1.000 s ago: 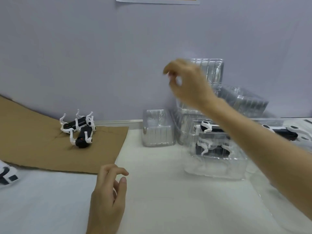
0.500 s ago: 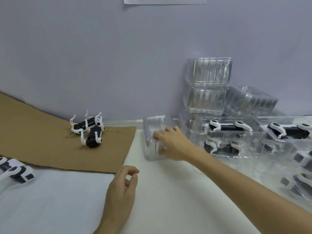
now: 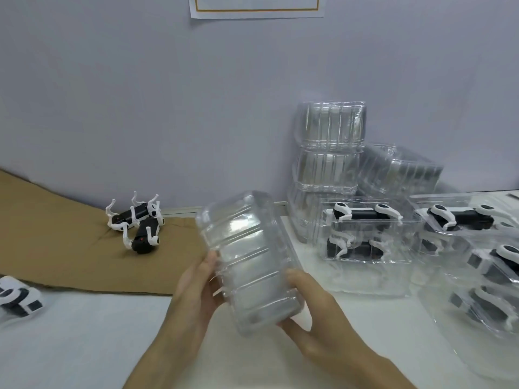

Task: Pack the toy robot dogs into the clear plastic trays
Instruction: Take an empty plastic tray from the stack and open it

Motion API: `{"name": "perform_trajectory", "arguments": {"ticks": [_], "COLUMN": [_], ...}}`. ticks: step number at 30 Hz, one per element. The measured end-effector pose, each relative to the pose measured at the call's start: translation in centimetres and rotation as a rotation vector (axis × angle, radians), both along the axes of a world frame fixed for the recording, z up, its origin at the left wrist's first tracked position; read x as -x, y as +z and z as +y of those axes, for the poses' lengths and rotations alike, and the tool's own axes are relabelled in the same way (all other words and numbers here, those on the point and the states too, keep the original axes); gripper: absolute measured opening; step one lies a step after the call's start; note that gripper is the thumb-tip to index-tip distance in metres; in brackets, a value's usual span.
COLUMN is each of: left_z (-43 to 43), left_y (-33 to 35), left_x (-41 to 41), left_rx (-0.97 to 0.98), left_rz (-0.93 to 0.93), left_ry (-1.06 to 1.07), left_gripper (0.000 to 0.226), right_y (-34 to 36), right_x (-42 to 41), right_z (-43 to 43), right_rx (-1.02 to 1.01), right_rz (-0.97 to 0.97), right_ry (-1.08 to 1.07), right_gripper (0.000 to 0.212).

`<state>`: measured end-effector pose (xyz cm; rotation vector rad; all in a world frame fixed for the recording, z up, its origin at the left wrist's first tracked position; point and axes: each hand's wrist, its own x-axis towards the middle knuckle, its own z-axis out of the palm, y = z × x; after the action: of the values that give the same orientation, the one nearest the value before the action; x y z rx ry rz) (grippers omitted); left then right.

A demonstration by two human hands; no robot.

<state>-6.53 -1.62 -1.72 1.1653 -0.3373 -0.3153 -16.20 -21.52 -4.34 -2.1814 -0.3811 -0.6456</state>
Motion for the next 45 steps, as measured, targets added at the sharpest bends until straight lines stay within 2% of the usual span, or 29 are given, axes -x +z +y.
{"name": "perform_trajectory", "arguments": {"ticks": [5,8,11,13,15,19,29,33,39,45], "left_z": [-2.6,-3.1,-3.3,-3.3,-3.4,-3.8,-4.3,-4.4,-4.6,-4.9], "left_y": [0.7,0.4,0.2,0.1,-0.1,-0.1,-0.2,-0.2,-0.3,-0.2], "left_x": [1.6,2.0,3.0,4.0,4.8,5.5,6.3,6.3,6.4,6.6], "left_rx": [-0.119,-0.158,-0.095,-0.092,-0.121,-0.167,-0.190,-0.214,-0.252,-0.259], "left_rz": [-0.260,-0.314,-0.303,-0.329,-0.371,-0.406,-0.431,-0.455,-0.506,-0.516], "left_ry": [0.059,0.173,0.152,0.091,0.022,-0.037,0.000,0.015,0.071,0.092], "left_gripper": [0.044,0.034,0.022,0.024,0.030,0.023,0.025,0.028,0.018,0.018], "right_y": [1.0,1.5,2.5,2.8,2.8,2.7,3.3,3.3,3.3,3.4], "right_x": [1.0,1.6,2.0,2.0,2.0,1.9,2.2,2.2,2.1,2.1], "right_z": [-1.2,-1.9,-2.3,-2.0,-1.4,-0.4,0.3,0.4,0.3,0.1], "right_rx": [-0.044,-0.056,-0.290,-0.431,-0.476,-0.444,-0.416,-0.397,-0.371,-0.351], "right_rz": [0.090,0.217,0.273,0.237,0.181,0.121,0.067,0.039,0.017,-0.037], "right_ry": [0.013,0.048,0.125,0.113,0.041,-0.031,-0.152,-0.203,-0.263,-0.294], "right_gripper": [0.033,0.054,0.066,0.067,0.070,0.078,0.062,0.068,0.078,0.081]}}
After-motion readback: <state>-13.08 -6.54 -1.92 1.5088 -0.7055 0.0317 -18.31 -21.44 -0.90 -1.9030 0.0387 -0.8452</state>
